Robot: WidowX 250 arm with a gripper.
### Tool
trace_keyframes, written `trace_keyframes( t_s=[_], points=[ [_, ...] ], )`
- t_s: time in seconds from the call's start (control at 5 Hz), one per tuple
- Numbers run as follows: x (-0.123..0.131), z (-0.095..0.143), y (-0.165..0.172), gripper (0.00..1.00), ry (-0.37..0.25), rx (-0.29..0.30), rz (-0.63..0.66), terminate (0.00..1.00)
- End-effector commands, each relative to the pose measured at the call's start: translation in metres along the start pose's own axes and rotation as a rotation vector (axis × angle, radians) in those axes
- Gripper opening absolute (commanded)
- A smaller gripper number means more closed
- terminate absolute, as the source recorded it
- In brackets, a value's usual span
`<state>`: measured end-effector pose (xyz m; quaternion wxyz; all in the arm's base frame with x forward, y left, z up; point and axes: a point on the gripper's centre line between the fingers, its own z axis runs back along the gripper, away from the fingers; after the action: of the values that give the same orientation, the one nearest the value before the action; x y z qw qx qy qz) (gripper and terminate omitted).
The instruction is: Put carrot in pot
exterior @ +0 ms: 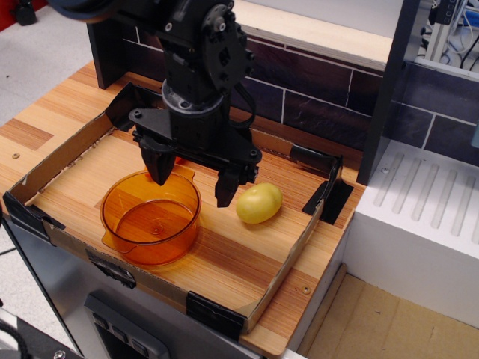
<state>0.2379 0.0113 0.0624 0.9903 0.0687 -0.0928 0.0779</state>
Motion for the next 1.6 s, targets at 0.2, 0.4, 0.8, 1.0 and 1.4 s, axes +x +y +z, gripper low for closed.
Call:
trace_keyframes(
  t_s=[0.2, 0.4, 0.8, 1.0, 1.4],
  points=[
    [0.009, 0.009, 0.011, 1.00, -0.041, -0.030, -0.004, 0.00],
    [0.019, 0.024, 0.022, 1.00, -0.082, -0.053, -0.004, 0.00],
    [0.048, 0.020, 0.058, 1.00, -0.136, -0.031, -0.029, 0.00],
    [0.060, 0.003, 0.064, 1.00, -0.167, -0.017, -0.085, 0.00],
    [0.072, -0.036, 0.071, 1.00, -0.121, 0.006, -0.074, 0.00]
  ],
)
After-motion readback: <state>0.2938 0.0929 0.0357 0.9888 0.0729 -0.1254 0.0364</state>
